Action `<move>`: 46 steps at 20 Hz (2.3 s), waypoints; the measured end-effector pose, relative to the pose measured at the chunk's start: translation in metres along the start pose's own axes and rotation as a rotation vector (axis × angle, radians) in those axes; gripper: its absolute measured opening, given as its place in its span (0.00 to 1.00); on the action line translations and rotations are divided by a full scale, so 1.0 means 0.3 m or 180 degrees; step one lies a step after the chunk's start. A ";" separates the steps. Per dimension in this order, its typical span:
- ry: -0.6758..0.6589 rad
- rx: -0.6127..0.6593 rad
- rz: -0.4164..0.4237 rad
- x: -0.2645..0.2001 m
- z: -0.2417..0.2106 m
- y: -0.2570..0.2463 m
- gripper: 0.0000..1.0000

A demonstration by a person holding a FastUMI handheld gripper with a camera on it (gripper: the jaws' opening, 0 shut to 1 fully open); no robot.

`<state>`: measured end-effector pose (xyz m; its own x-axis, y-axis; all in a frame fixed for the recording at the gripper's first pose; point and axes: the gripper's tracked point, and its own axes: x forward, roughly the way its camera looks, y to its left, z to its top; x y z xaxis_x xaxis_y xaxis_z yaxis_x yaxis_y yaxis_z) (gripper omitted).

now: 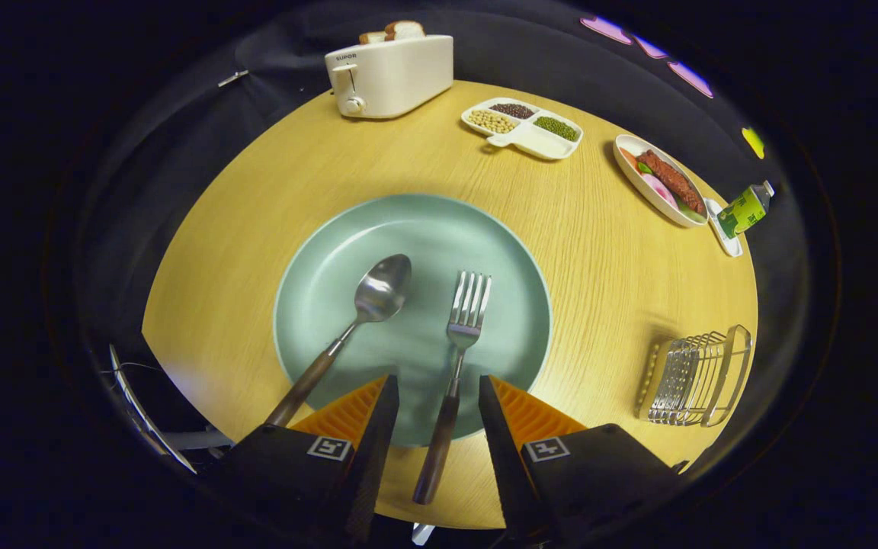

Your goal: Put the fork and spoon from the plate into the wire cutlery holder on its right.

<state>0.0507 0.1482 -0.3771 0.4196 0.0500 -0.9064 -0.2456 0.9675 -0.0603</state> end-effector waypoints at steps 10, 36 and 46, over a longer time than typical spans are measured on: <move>0.0337 0.0088 0.0010 0.038 -0.002 0.000 0.14; 0.0302 0.0160 0.0317 -0.517 -0.059 -0.566 0.07; 0.1081 0.0166 0.0303 -0.421 -0.210 -0.774 0.07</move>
<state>-0.0004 -0.0983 -0.2749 0.0803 0.0638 -0.9947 -0.2210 0.9743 0.0446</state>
